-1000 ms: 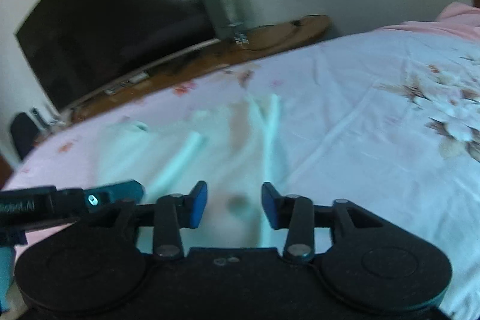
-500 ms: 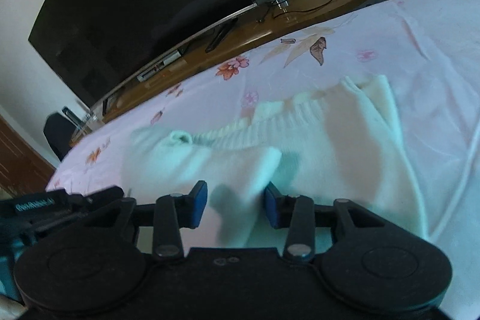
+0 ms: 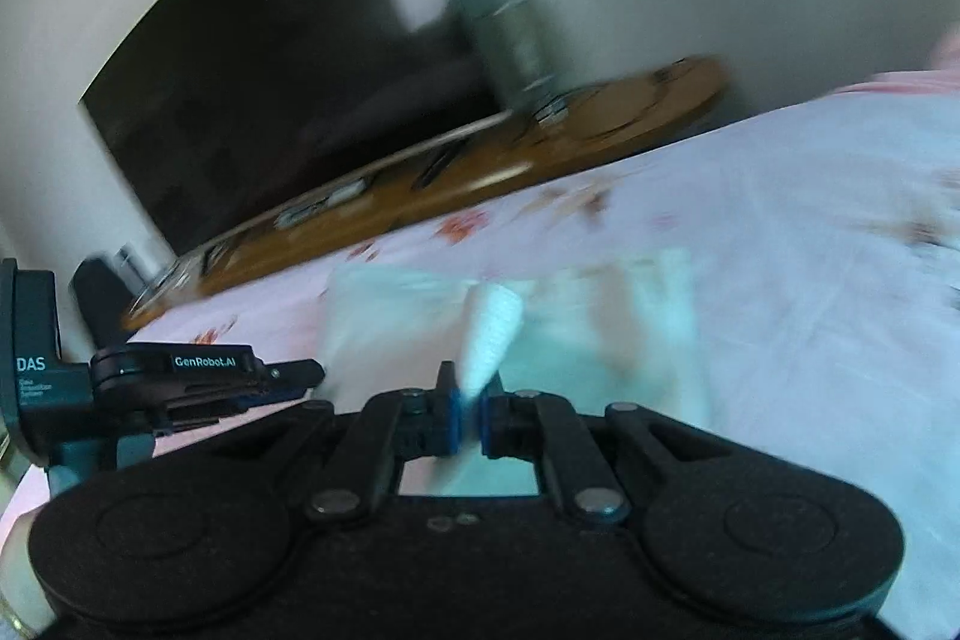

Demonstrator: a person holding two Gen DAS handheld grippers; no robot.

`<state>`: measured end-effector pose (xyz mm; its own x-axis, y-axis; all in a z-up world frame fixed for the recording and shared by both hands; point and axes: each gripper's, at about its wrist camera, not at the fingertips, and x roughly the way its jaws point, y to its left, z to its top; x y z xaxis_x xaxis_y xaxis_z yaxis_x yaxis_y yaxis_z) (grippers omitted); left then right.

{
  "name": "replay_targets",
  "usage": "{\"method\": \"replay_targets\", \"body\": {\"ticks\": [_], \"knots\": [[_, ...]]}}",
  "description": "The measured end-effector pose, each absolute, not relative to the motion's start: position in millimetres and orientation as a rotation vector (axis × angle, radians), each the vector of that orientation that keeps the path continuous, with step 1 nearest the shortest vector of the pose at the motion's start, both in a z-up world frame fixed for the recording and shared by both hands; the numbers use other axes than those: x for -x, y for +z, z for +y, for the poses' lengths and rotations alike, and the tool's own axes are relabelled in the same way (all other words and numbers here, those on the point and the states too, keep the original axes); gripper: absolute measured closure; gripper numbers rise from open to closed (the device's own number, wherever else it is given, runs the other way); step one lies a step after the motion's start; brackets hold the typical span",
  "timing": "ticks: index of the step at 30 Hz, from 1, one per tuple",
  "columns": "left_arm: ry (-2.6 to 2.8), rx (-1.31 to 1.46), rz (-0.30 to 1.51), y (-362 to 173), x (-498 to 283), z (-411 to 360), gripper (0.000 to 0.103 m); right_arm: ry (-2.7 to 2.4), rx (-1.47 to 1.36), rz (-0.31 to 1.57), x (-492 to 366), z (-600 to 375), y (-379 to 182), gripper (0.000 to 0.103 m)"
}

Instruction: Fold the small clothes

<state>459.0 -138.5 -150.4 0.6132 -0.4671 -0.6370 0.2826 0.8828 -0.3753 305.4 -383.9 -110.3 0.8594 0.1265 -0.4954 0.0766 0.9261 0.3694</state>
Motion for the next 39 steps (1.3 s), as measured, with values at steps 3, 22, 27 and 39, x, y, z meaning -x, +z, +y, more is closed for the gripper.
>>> {"method": "replay_targets", "body": {"ticks": [3, 22, 27, 39], "knots": [[-0.473, 0.200, 0.895, -170.6, -453.1, -157.6, 0.087, -0.035, -0.397, 0.644, -282.3, -391.0, -135.8, 0.095], [-0.415, 0.230, 0.888, -177.3, -465.7, -134.0, 0.046, 0.058, -0.407, 0.764, -407.6, -427.1, -158.3, 0.065], [-0.415, 0.233, 0.883, -176.5, -466.8, -137.8, 0.046, 0.097, -0.447, 0.797, -405.5, -423.2, -156.0, 0.066], [-0.474, 0.218, 0.850, -162.1, -469.5, -156.8, 0.045, -0.030, -0.273, 0.641, -351.2, -412.3, -126.9, 0.093]]}}
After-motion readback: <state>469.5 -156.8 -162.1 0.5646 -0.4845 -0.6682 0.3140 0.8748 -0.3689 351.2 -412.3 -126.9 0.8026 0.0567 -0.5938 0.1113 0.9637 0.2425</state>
